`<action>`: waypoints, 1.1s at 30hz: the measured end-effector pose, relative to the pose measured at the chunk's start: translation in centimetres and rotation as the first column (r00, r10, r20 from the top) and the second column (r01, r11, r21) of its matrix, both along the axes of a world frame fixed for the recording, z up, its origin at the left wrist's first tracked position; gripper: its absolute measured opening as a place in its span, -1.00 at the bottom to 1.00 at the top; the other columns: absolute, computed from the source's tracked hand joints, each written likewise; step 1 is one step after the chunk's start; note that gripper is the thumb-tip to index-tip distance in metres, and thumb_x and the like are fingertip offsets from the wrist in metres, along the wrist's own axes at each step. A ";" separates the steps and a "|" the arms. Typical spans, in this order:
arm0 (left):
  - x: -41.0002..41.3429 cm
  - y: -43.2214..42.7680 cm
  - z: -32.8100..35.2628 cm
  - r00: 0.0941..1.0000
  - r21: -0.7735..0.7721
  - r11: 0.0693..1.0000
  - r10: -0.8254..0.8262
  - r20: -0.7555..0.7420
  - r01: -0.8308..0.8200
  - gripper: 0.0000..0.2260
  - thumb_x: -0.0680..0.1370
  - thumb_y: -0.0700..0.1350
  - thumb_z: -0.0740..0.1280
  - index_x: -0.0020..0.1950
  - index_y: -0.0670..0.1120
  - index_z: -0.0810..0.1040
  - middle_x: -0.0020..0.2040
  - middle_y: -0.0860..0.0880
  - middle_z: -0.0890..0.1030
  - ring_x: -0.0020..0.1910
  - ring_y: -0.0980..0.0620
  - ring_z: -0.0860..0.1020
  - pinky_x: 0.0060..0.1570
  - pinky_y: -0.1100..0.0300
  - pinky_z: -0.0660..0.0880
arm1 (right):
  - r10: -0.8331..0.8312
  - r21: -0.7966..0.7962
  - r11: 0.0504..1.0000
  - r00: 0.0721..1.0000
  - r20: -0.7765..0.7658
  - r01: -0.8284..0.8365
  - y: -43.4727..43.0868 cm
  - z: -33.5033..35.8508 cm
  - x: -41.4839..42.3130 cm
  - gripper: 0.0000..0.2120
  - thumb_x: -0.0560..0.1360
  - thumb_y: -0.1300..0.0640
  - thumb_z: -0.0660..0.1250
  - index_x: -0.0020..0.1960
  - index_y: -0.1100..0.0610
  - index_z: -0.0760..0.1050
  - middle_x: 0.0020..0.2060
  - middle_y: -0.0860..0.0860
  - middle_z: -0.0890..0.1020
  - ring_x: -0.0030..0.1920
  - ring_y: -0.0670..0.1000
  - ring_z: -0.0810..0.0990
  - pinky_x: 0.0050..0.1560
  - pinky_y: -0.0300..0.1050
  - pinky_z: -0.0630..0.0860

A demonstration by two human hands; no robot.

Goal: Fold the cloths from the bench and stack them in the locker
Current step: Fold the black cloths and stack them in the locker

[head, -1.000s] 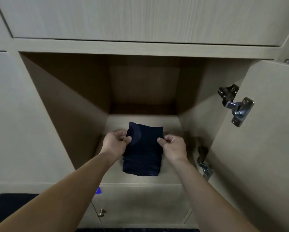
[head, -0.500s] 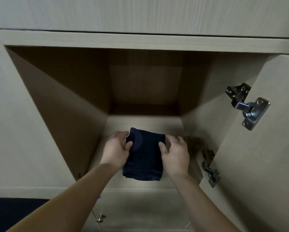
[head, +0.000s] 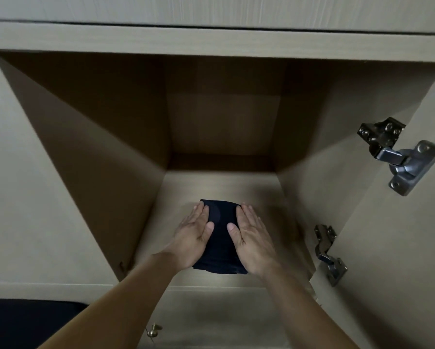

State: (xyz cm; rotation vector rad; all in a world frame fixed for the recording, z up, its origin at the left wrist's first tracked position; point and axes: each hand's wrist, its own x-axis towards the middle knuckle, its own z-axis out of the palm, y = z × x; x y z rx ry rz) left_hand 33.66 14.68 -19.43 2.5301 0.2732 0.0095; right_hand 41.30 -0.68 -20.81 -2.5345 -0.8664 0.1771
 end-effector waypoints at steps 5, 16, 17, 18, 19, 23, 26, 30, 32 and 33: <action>-0.2 -0.1 0.2 0.997 0.024 0.999 0.021 0.073 -0.023 -0.47 0.68 0.09 0.00 0.60 -0.10 -0.01 0.61 -0.03 -0.05 0.57 0.11 -0.11 0.45 0.34 -0.20 | -0.002 -0.022 1.000 1.000 0.003 0.002 0.0 0.8 -0.2 -0.43 0.66 -0.15 -0.14 0.59 0.08 -0.06 0.58 0.01 -0.07 0.56 -0.06 -0.17 0.51 -0.15 -0.22; -10.1 -0.4 8.2 0.987 0.343 0.928 0.114 0.113 -0.146 -0.43 0.63 0.21 0.07 0.59 0.02 0.08 0.60 0.00 0.09 0.56 -0.01 0.10 0.48 0.13 0.07 | -0.098 0.129 0.989 0.967 0.236 0.069 -1.3 9.1 -5.5 -0.58 0.61 -0.06 0.17 0.44 0.01 0.34 0.37 -0.04 0.47 0.33 0.02 0.43 0.31 -0.08 0.37; -11.7 -0.5 8.8 0.985 0.361 0.918 0.132 0.114 -0.164 -0.42 0.63 0.22 0.07 0.59 0.02 0.09 0.60 0.00 0.10 0.56 -0.01 0.11 0.48 0.11 0.08 | -0.089 0.130 0.990 0.966 0.243 0.058 -1.2 9.8 -6.7 -0.58 0.61 -0.07 0.17 0.43 0.00 0.34 0.36 -0.05 0.47 0.32 0.01 0.44 0.30 -0.08 0.38; -13.4 -0.4 9.3 0.981 0.372 0.909 0.154 0.116 -0.187 -0.42 0.62 0.23 0.07 0.59 0.02 0.10 0.60 0.00 0.10 0.56 -0.01 0.12 0.48 0.11 0.10 | -0.073 0.130 0.991 0.966 0.249 0.041 -1.1 10.4 -7.9 -0.58 0.61 -0.07 0.17 0.43 -0.01 0.34 0.36 -0.05 0.47 0.32 0.01 0.45 0.30 -0.07 0.39; -15.1 -0.4 9.8 0.977 0.379 0.901 0.179 0.118 -0.211 -0.42 0.62 0.23 0.08 0.59 0.02 0.12 0.60 0.00 0.10 0.56 -0.01 0.13 0.48 0.10 0.11 | -0.055 0.131 0.991 0.966 0.252 0.022 -1.0 11.0 -9.2 -0.58 0.61 -0.07 0.17 0.43 0.00 0.34 0.36 -0.05 0.47 0.32 0.02 0.45 0.30 -0.07 0.39; -23.2 0.1 10.4 0.942 0.354 0.873 0.311 0.126 -0.335 -0.45 0.63 0.21 0.12 0.56 0.02 0.19 0.59 0.00 0.13 0.54 -0.02 0.19 0.44 0.10 0.17 | 0.060 0.116 0.989 0.968 0.242 -0.090 0.0 12.7 -15.4 -0.55 0.61 -0.06 0.17 0.47 0.04 0.32 0.41 0.00 0.43 0.39 0.03 0.39 0.36 -0.05 0.33; -30.4 0.3 9.9 0.890 0.337 0.825 0.439 0.125 -0.454 -0.50 0.63 0.15 0.19 0.53 0.00 0.28 0.56 -0.02 0.23 0.49 -0.05 0.28 0.41 0.08 0.25 | 0.173 0.097 0.975 0.958 0.228 -0.199 1.4 12.7 -21.1 -0.53 0.62 -0.07 0.15 0.49 0.04 0.28 0.43 0.00 0.41 0.39 0.05 0.38 0.35 -0.05 0.33; -40.5 0.4 8.9 0.813 0.309 0.755 0.568 0.132 -0.578 -0.52 0.63 0.10 0.22 0.51 -0.05 0.32 0.53 -0.02 0.30 0.46 -0.07 0.32 0.38 0.09 0.27 | 0.343 0.066 0.930 0.919 0.195 -0.361 4.1 11.4 -28.8 -0.51 0.62 -0.06 0.13 0.51 0.07 0.25 0.45 0.00 0.37 0.41 0.05 0.36 0.39 -0.05 0.28; -45.4 0.4 8.0 0.766 0.299 0.713 0.631 0.122 -0.634 -0.50 0.63 0.14 0.20 0.52 -0.03 0.31 0.54 -0.02 0.29 0.47 -0.07 0.32 0.41 0.07 0.25 | 0.408 0.058 0.903 0.893 0.190 -0.425 5.4 10.6 -32.5 -0.52 0.61 -0.04 0.15 0.49 0.09 0.28 0.42 0.03 0.41 0.40 0.07 0.37 0.38 -0.06 0.27; -47.7 0.4 7.6 0.745 0.298 0.691 0.655 0.126 -0.658 -0.49 0.62 0.16 0.20 0.51 -0.03 0.32 0.53 -0.04 0.30 0.46 -0.08 0.33 0.41 0.05 0.27 | 0.439 0.055 0.888 0.878 0.188 -0.456 6.0 10.2 -34.3 -0.53 0.60 -0.03 0.17 0.47 0.10 0.30 0.41 0.03 0.43 0.39 0.07 0.37 0.37 -0.07 0.27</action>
